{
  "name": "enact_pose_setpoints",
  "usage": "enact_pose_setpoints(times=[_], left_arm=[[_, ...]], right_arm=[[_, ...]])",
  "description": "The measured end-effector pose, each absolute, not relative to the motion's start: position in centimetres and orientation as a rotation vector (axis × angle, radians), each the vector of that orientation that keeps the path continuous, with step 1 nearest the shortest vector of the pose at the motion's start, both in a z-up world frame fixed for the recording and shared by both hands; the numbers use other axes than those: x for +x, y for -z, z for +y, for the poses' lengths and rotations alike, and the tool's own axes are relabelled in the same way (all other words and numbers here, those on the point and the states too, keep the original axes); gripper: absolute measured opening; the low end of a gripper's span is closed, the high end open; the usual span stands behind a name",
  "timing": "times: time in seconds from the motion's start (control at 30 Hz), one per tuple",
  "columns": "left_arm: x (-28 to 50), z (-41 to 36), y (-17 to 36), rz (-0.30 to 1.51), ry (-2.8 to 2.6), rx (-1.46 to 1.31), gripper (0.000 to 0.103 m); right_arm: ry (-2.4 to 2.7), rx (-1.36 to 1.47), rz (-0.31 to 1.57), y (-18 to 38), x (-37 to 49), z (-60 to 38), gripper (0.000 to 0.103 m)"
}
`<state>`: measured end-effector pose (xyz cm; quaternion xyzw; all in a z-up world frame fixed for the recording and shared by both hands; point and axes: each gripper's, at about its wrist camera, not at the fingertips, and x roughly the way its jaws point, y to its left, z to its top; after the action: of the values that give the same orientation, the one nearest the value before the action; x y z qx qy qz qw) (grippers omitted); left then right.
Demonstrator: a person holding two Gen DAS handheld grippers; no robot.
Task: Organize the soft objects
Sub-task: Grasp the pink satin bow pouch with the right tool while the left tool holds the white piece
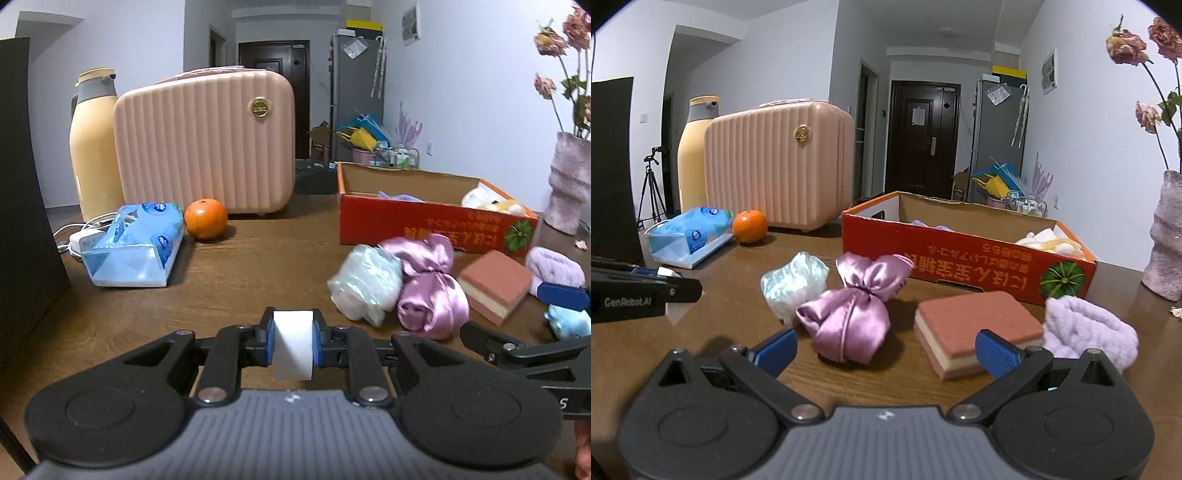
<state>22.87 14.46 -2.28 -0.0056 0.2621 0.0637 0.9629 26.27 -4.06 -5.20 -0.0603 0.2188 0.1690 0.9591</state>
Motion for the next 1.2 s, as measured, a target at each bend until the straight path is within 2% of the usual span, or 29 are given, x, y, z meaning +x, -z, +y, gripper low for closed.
enact_pose_setpoints(times=[0.37,0.63,0.7,1.03,1.07,1.17,1.2], left_arm=[[25.1,16.1,2.0,0.497,-0.167,-0.009,0.019],[26.8,17.6,2.1,0.486,-0.187,-0.008,0.019],[27.0,17.8,2.1,0.486,-0.188,-0.005,0.019],[27.2,17.9,2.4,0.498,-0.177,-0.005,0.019],[27.2,17.9,2.5,0.501,-0.175,-0.006,0.019],[27.2,18.0,2.6,0.509,-0.168,-0.009,0.019],[27.2,18.0,2.6,0.510,-0.166,-0.011,0.019]], right_arm=[[-0.286,-0.131,0.456,5.5,30.3,-1.4,0.101],[-0.295,-0.143,0.489,6.0,32.8,0.2,0.093],[-0.306,-0.145,0.510,6.2,33.3,0.6,0.087],[-0.380,-0.094,0.582,6.7,34.2,0.6,0.071],[-0.386,-0.090,0.590,6.8,34.2,0.6,0.067],[-0.415,-0.076,0.621,7.1,34.4,0.6,0.045],[-0.420,-0.072,0.627,7.1,34.5,0.6,0.044]])
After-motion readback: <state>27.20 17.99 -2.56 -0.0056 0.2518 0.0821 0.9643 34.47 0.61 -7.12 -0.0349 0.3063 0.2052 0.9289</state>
